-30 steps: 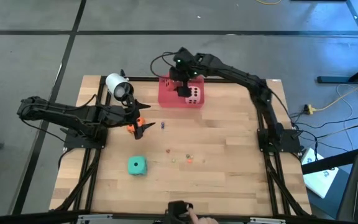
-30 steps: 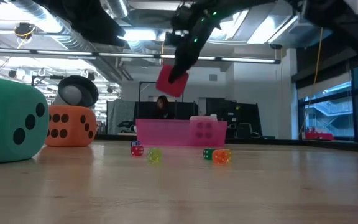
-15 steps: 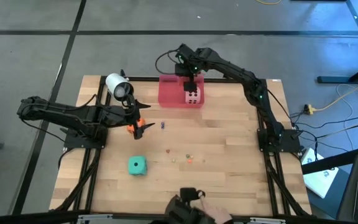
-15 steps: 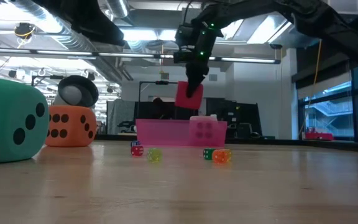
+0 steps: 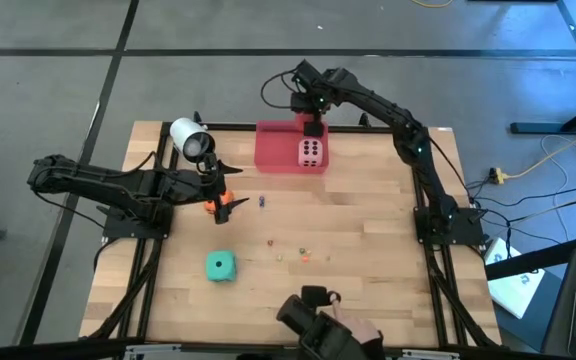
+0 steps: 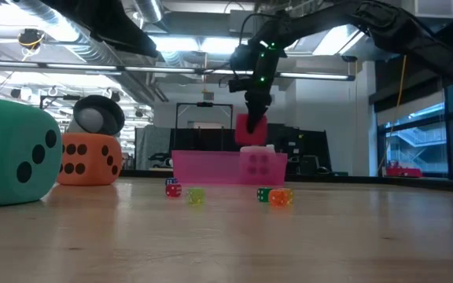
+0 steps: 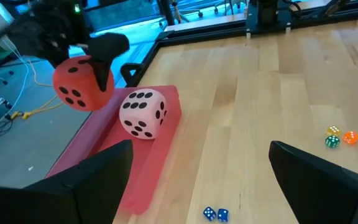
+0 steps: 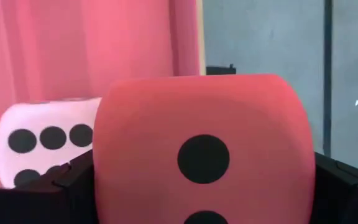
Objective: Pick & Place Dice
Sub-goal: Put the big red dice into the pink bin
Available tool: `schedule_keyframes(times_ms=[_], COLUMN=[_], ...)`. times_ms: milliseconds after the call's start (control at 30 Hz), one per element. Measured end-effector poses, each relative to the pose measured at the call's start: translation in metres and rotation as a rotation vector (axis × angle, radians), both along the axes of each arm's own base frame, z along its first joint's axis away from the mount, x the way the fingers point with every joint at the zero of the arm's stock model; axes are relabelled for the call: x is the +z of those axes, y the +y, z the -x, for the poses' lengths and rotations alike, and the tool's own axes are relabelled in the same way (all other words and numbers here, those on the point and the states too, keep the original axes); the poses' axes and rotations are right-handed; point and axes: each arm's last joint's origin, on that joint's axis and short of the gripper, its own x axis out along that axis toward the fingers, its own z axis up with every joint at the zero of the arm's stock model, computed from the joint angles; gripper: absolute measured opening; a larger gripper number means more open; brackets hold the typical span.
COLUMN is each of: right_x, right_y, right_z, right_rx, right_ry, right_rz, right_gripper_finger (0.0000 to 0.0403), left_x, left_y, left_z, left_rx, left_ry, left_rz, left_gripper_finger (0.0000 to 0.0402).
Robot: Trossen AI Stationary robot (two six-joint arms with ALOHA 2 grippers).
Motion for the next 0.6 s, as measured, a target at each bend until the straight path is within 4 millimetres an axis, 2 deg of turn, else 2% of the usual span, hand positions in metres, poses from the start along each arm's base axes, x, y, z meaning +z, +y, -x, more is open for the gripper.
schedule_keyframes(times_ms=[200, 467, 600], right_x=[-0.006, -0.032, -0.036], right_y=[-0.003, 0.0, 0.002], right_z=[0.003, 0.006, 0.006], right_rx=[-0.013, -0.012, -0.012], right_ry=[0.035, 0.127, 0.109], right_rz=[0.003, -0.05, -0.101], right_gripper_finger=[0.0367, 0.0366, 0.0366], left_x=[0.0, 0.0, 0.0], left_y=[0.0, -0.001, -0.001], left_z=[0.0, 0.0, 0.0], left_rx=[-0.009, -0.042, -0.041], left_ry=[0.0, 0.001, 0.001], left_rz=[0.003, 0.016, 0.016], left_gripper_finger=[0.0372, 0.0372, 0.0372])
